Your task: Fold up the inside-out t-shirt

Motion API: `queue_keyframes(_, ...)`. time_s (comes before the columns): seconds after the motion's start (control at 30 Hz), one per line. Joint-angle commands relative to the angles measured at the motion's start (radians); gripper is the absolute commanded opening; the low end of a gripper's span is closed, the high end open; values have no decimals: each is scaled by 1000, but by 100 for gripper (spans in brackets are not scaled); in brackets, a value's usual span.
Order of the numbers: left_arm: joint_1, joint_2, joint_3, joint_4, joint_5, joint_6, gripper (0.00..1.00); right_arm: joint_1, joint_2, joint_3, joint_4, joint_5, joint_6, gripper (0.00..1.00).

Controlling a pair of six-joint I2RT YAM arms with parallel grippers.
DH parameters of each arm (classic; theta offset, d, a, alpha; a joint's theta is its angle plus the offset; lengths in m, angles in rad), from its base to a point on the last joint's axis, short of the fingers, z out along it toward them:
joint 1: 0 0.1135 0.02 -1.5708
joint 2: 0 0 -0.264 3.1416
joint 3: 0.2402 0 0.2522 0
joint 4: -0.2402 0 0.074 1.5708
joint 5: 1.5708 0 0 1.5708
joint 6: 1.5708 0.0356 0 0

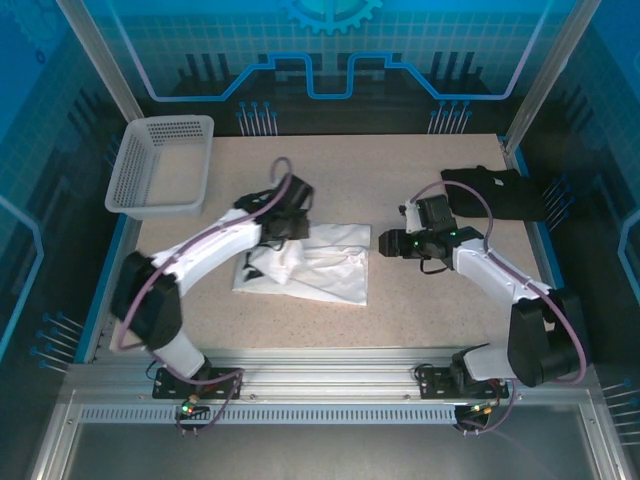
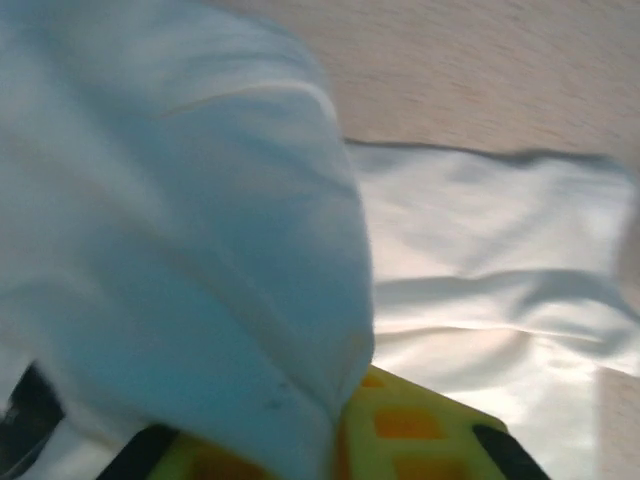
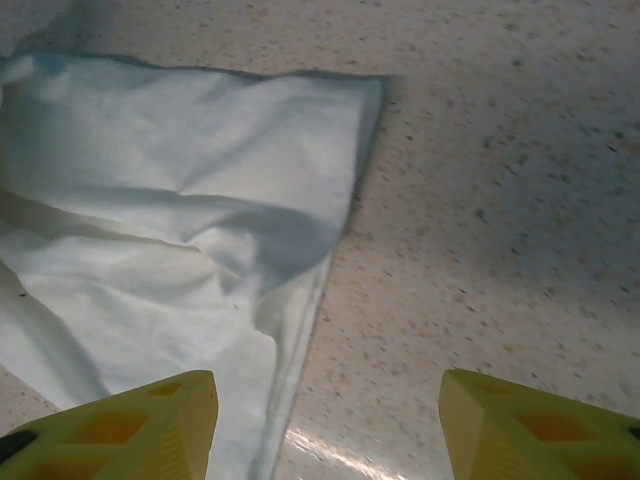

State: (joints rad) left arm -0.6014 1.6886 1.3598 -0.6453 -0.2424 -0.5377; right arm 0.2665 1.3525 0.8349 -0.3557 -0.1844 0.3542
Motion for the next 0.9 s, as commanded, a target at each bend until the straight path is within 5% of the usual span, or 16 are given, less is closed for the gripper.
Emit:
queue_keyframes(0.0, -88, 164, 177, 29, 135, -57, 35, -37, -55, -25, -55, 0, -26, 62)
queue_keyframes(0.17, -161, 260, 347, 13, 272, -41, 53, -106, -121, -64, -71, 10, -24, 64)
queue_keyframes(0.4, -42, -100, -91, 125, 215, -43, 64, -66, -107, -98, 69, -86, 48, 65)
queue_keyframes(0.53, 7, -219, -290, 175, 226, -89, 69, 52, 20, -1, 122, -60, 79, 68)
queue_keyframes(0.87, 6, -167, -426, 382, 365, -197, 68, 255, 492, 420, 101, 128, 100, 72)
